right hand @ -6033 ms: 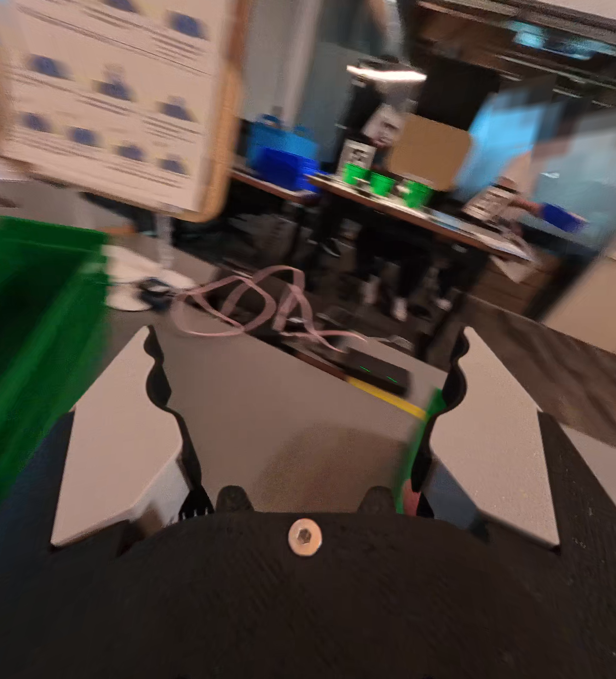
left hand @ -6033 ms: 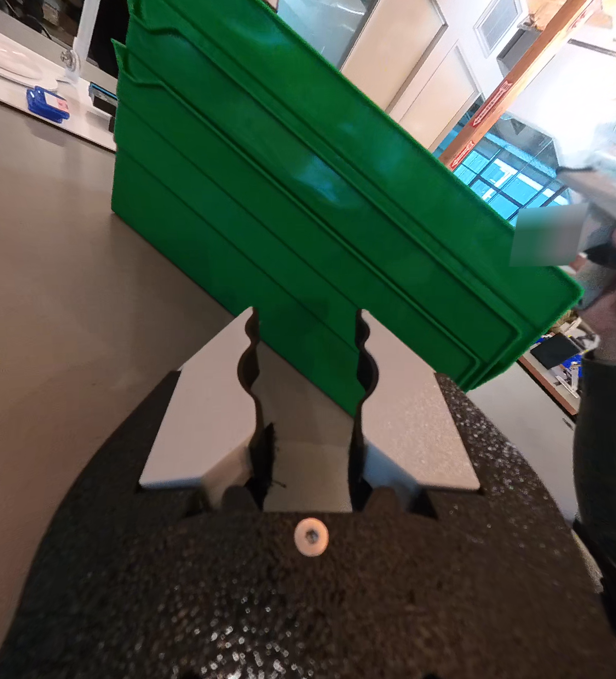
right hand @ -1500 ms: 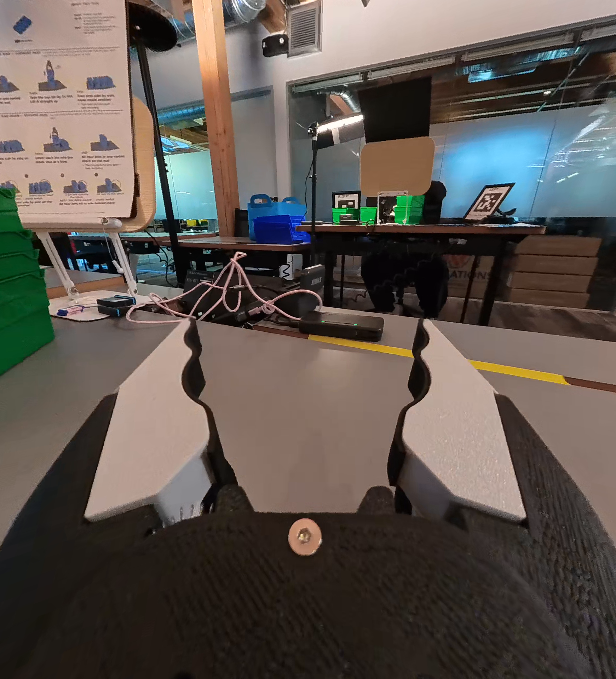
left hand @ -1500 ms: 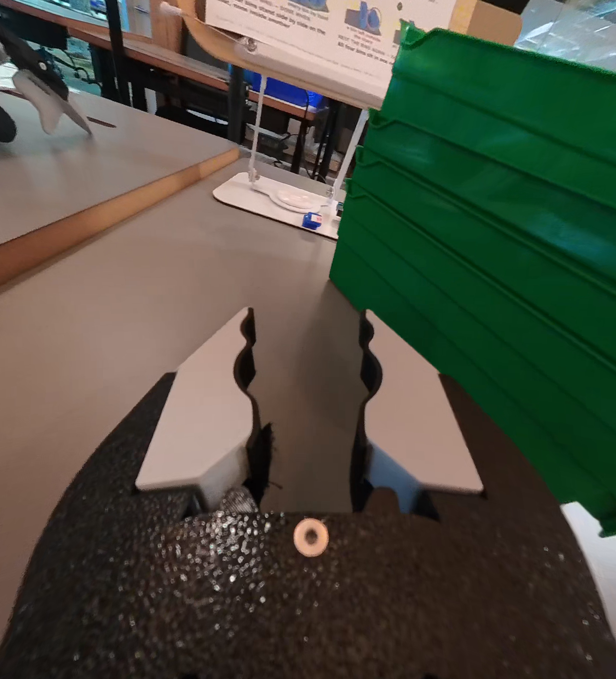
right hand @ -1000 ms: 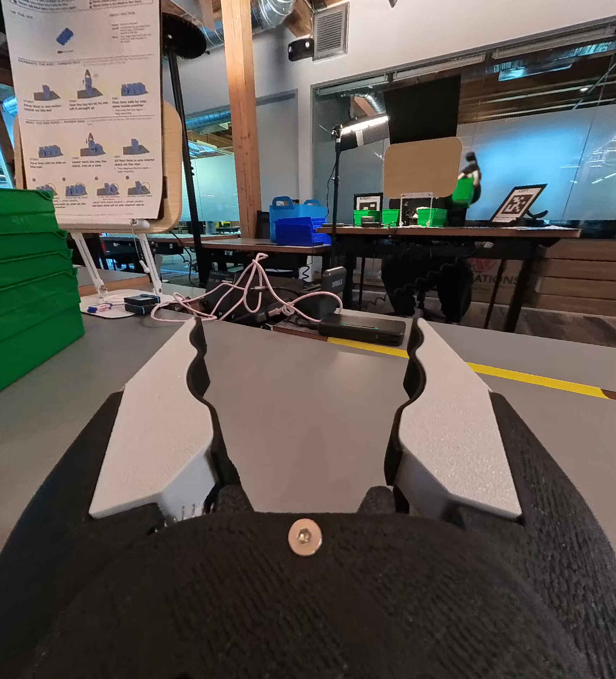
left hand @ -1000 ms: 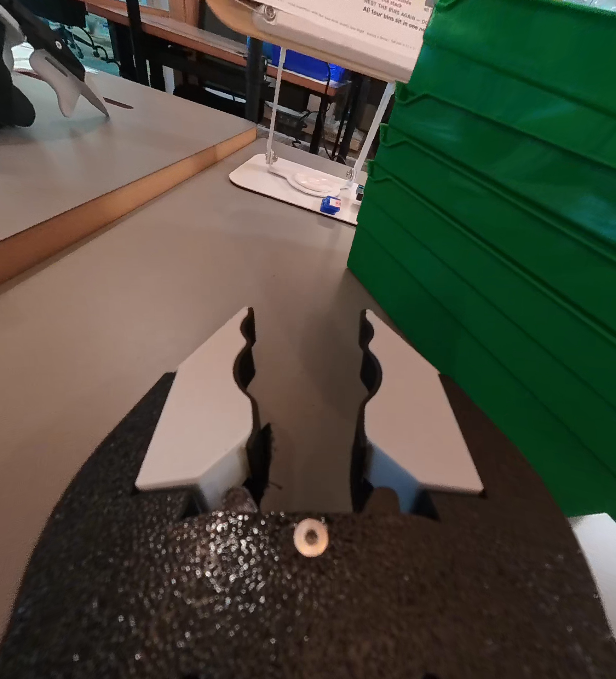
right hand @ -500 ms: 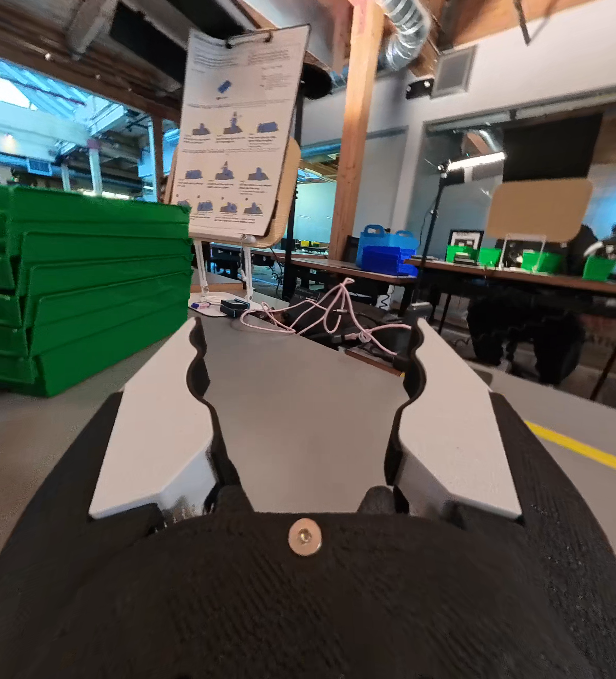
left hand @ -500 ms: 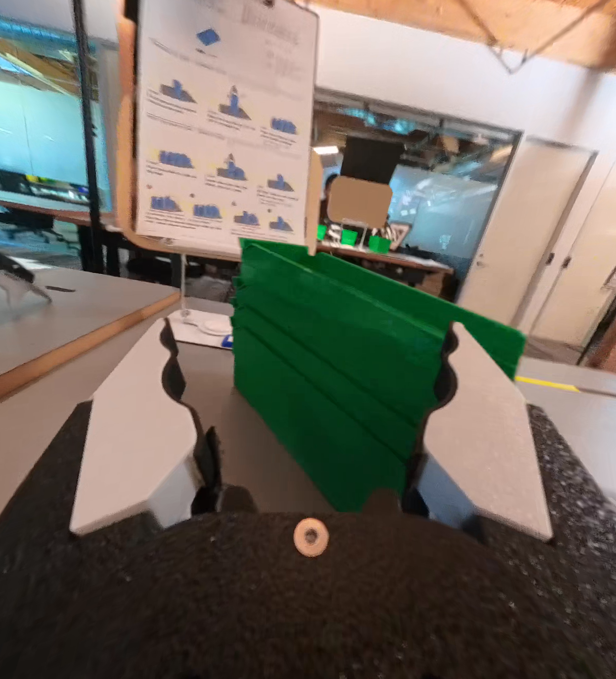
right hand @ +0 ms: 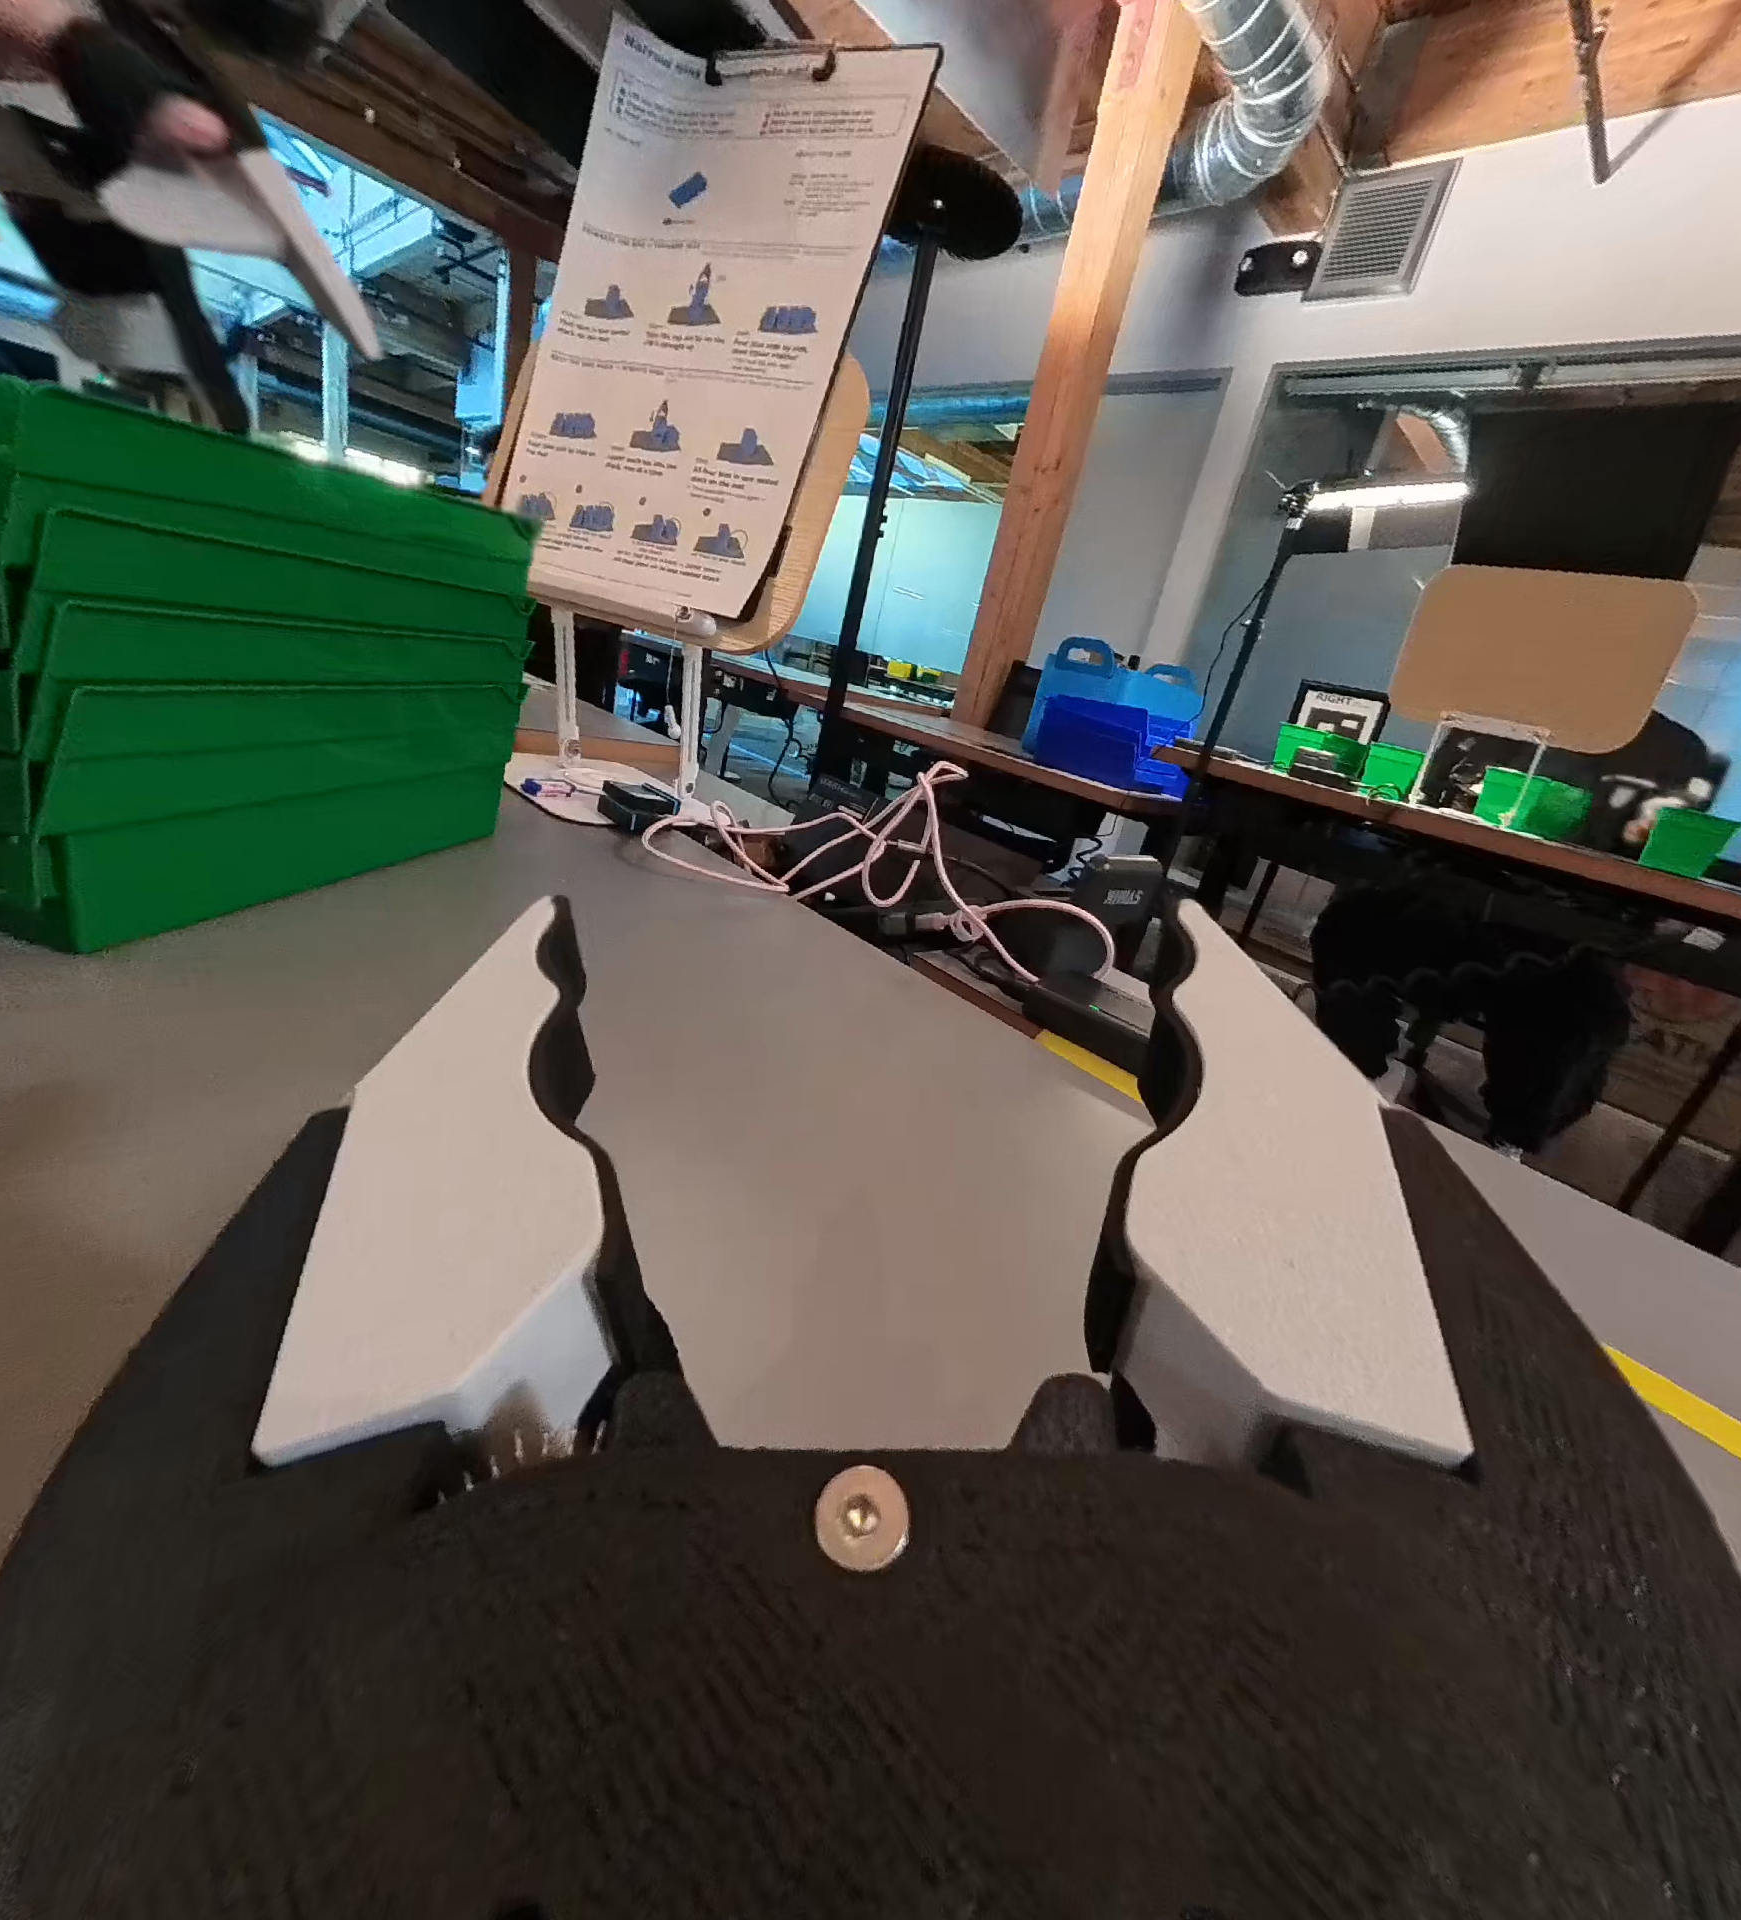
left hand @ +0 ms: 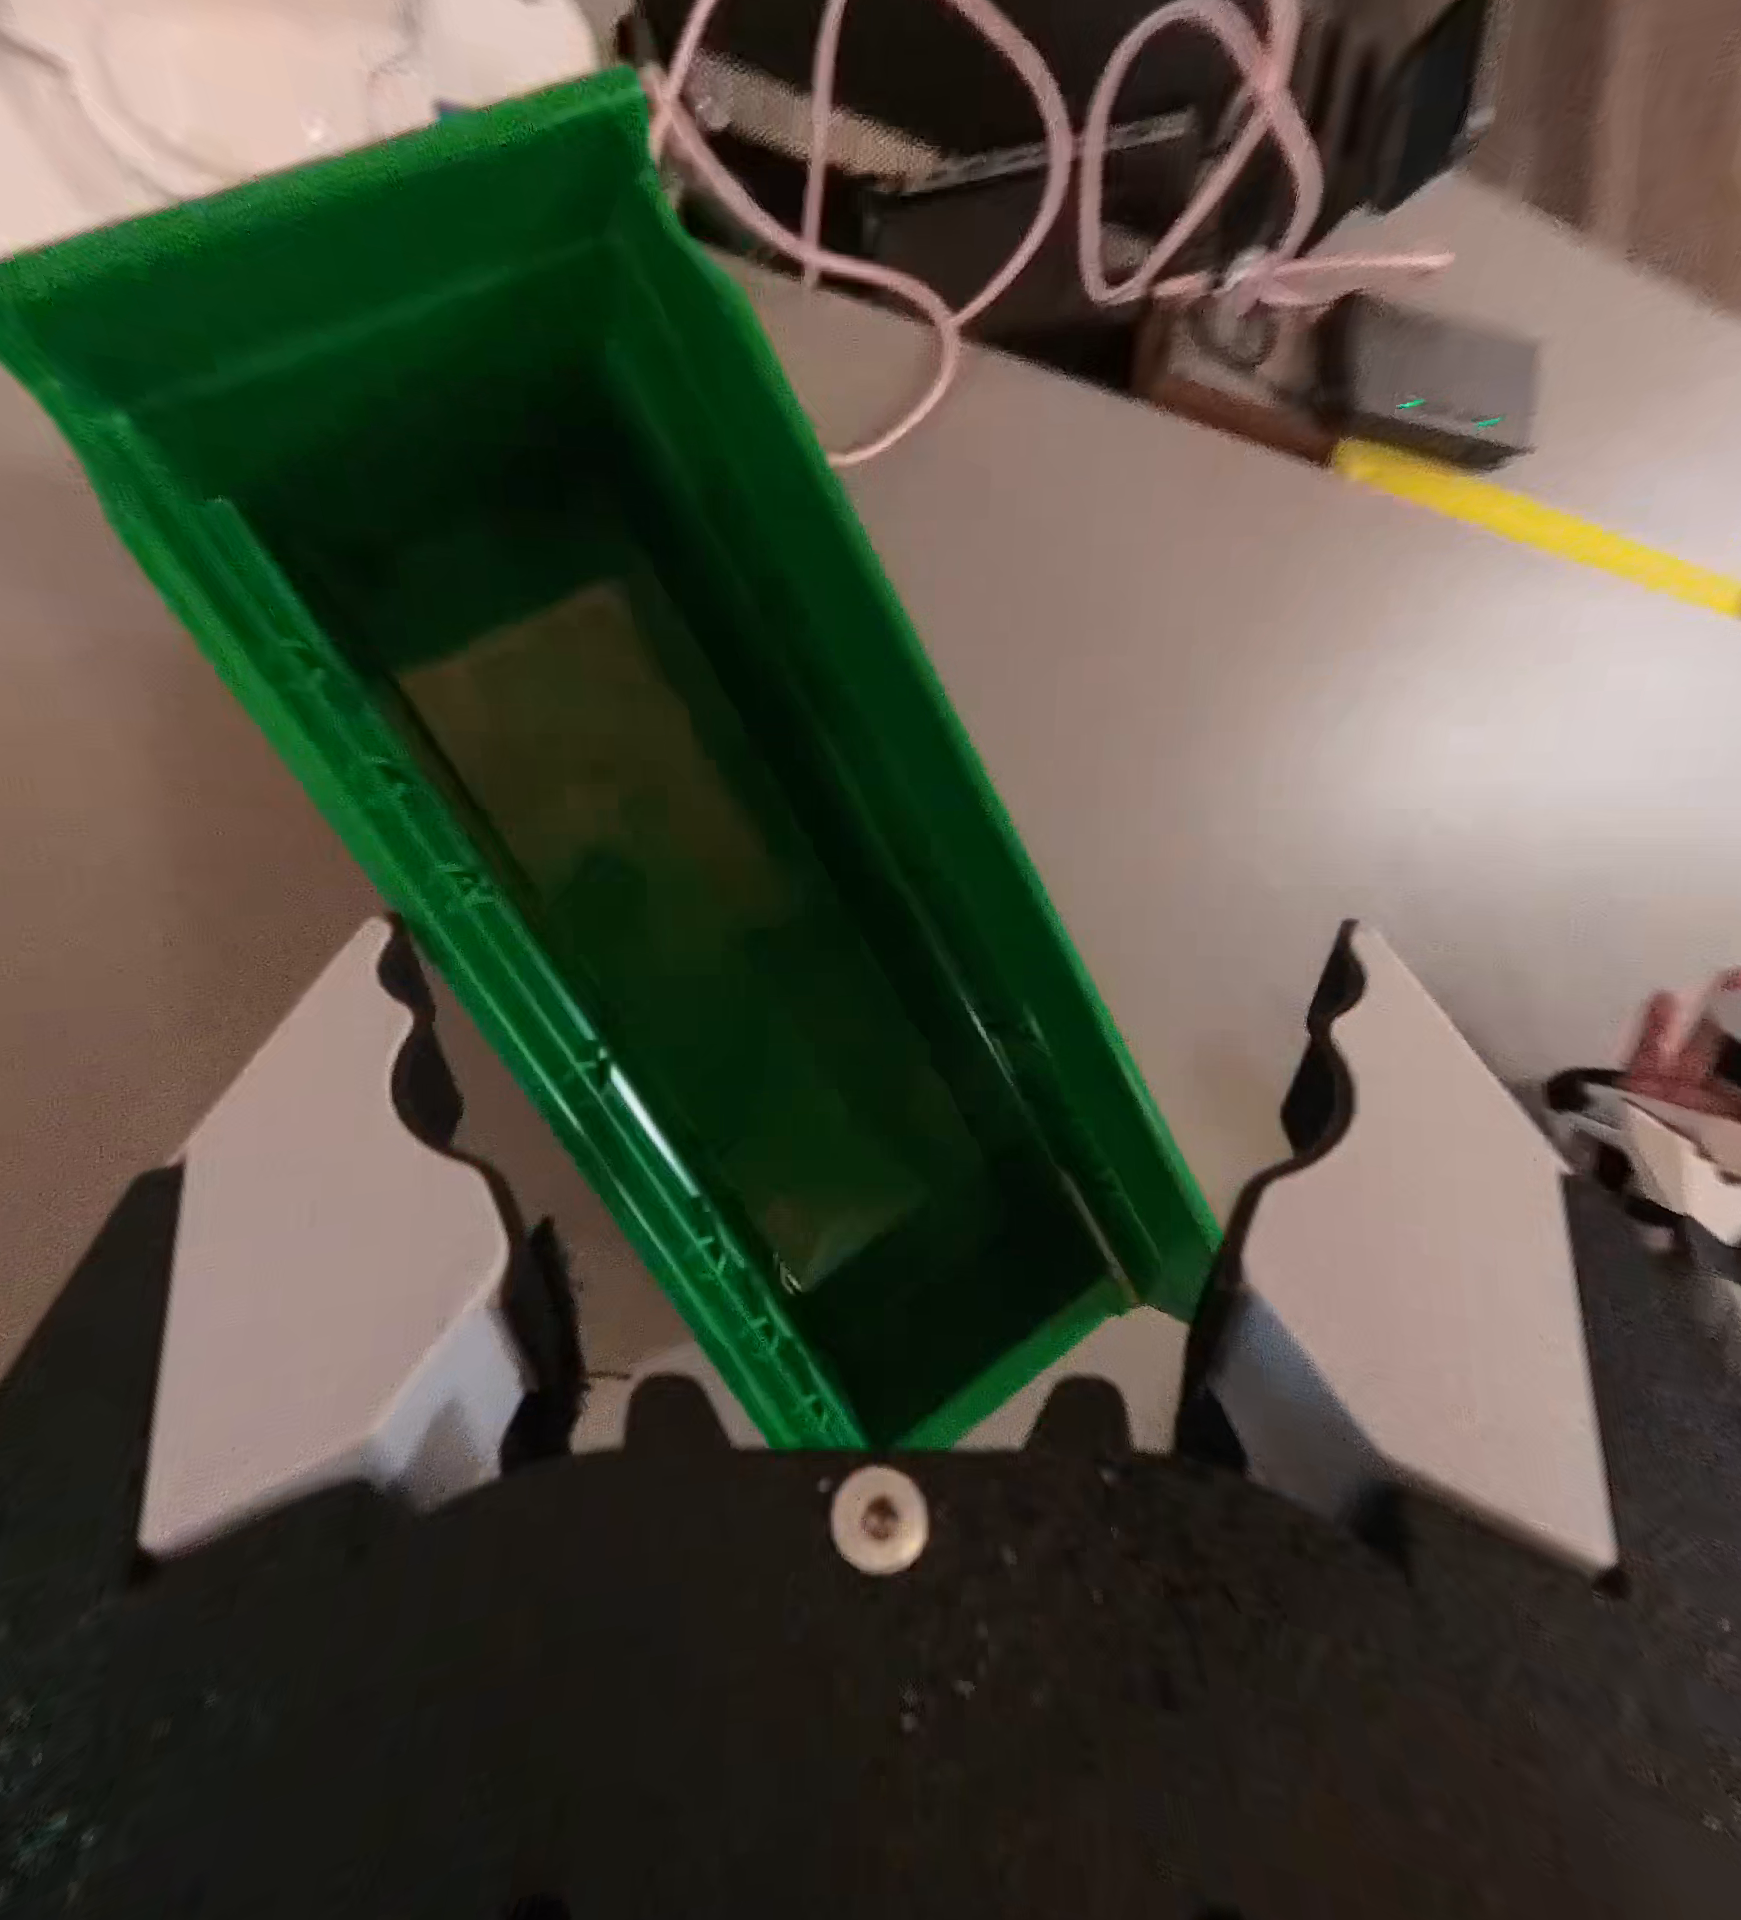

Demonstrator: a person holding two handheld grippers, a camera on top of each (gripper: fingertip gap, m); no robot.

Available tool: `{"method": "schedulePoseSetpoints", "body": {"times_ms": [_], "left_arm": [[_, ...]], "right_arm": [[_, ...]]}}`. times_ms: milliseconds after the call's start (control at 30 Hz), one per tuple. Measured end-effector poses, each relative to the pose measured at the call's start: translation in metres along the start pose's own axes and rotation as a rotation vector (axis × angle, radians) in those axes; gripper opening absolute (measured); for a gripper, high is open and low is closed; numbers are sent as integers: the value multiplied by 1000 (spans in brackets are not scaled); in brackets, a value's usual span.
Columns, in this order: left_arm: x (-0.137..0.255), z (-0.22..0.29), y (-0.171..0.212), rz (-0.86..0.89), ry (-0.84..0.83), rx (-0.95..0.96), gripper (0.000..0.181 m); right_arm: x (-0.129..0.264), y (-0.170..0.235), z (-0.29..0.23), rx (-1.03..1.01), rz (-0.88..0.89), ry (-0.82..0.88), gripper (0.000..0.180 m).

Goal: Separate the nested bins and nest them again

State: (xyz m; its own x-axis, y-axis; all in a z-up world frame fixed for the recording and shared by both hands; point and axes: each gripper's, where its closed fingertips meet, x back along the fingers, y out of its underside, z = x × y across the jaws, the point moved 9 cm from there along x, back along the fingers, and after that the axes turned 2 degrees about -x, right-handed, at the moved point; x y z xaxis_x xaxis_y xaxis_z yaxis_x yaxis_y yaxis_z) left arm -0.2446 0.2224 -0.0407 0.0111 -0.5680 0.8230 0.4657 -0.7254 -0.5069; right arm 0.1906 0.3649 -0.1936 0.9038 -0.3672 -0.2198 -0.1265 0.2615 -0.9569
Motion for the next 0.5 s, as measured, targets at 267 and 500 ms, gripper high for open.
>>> {"method": "schedulePoseSetpoints", "body": {"times_ms": [267, 500], "left_arm": [[-19, 2, 2, -278, -249, 23, 159], [-22, 1, -1, -363, -260, 24, 128]], "right_arm": [[22, -2, 9, 127, -13, -17, 107], [26, 0, 18, 119, -26, 8, 107]]}}
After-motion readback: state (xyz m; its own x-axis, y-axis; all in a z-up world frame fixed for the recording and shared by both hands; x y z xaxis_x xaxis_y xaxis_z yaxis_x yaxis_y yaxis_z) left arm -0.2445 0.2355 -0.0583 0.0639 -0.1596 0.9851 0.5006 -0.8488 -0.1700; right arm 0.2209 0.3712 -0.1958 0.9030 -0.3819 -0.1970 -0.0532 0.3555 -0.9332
